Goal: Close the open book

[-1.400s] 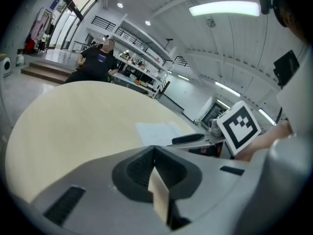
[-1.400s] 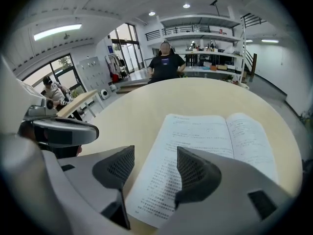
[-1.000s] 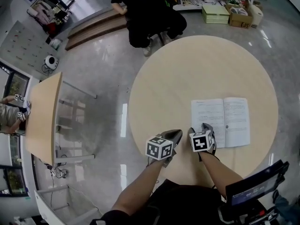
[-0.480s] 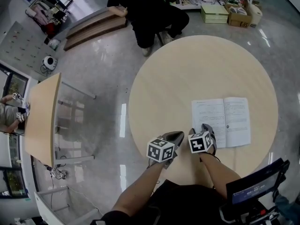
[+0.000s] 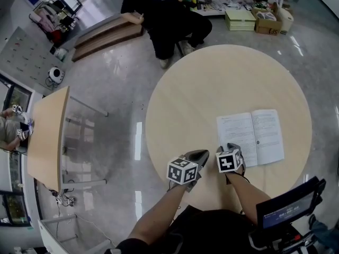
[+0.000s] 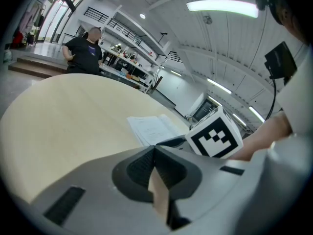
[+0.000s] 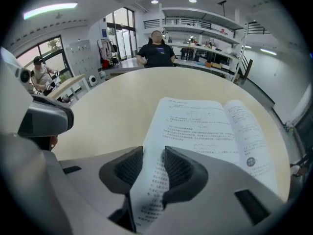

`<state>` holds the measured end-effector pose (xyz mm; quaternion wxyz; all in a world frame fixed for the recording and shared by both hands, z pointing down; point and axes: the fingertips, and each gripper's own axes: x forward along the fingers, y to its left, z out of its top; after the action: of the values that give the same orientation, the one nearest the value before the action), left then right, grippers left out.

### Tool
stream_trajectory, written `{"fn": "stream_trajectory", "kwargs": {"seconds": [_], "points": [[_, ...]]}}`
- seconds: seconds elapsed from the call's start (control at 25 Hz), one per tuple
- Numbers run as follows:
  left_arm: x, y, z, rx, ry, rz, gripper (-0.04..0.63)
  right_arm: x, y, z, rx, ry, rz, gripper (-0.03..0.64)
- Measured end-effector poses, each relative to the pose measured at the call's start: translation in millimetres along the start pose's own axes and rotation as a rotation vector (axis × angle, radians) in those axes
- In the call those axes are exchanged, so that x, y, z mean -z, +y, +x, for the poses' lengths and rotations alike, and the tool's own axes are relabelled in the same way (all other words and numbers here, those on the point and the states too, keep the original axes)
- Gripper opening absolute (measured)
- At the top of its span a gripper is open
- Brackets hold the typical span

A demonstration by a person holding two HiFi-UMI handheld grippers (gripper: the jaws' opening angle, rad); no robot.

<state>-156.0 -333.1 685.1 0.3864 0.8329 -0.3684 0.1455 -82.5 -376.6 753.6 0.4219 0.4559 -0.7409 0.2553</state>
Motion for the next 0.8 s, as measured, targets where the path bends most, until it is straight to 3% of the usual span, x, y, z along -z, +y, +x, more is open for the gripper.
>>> {"fn": "stream_trajectory", "kwargs": {"seconds": [0.28,0.52,0.8], "points": [[-7,3,-6,-0.026,-0.043,0.0,-0.011,-1,-4,-5,-0.013,-0.036,0.062,0.057],[-7,-5,-17,-0.018,-0.041,0.005,-0.011,-1,-5,-24,-0.033,-0.053,0.071,0.04],[-16,-7,-8,0.001,-0.062,0.01,-0.009,-12,-20,-42,-0.058,-0.114,0.164,0.029]]}}
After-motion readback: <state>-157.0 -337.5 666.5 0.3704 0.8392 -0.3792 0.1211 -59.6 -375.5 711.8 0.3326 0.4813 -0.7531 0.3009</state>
